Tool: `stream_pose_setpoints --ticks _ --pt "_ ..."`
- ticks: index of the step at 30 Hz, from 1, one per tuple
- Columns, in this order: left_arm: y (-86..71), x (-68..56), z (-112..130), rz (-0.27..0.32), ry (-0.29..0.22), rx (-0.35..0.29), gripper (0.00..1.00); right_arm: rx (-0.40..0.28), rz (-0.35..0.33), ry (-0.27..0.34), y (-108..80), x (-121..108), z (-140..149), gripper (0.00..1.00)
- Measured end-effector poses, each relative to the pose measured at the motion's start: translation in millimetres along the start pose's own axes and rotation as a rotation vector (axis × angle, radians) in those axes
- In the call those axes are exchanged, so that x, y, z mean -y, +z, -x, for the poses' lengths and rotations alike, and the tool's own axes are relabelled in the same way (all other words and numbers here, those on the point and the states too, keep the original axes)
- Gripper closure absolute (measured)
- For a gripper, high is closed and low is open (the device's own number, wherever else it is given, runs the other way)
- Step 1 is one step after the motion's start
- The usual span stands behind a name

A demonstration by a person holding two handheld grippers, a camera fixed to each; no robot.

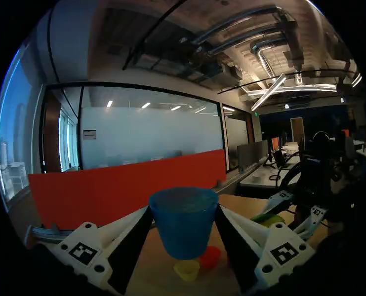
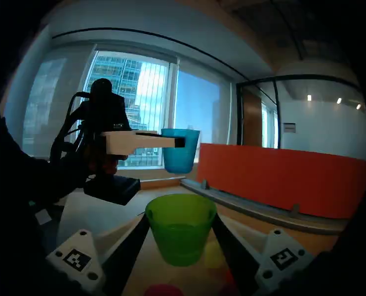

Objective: Pour water

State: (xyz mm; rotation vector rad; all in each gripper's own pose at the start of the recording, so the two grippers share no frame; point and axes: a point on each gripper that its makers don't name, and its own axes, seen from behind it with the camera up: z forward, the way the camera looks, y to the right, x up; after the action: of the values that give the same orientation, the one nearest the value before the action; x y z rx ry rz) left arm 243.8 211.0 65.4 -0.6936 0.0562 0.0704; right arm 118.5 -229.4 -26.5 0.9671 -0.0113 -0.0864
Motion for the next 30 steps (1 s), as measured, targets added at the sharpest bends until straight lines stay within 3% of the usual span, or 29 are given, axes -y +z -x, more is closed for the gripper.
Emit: stream_pose_setpoints --ticks 14,30 --pt "-14.5 -7.8 19.6 0.029 -0.014 0.019 0.15 0.025 0.044 -0.004 -13.7 -17.1 2.5 0.1" --pt "-31.9 -25.2 64.2 0.071 -0.035 0.064 0.15 0.058 0.108 0.007 -38.0 -40.8 9.6 0.1"
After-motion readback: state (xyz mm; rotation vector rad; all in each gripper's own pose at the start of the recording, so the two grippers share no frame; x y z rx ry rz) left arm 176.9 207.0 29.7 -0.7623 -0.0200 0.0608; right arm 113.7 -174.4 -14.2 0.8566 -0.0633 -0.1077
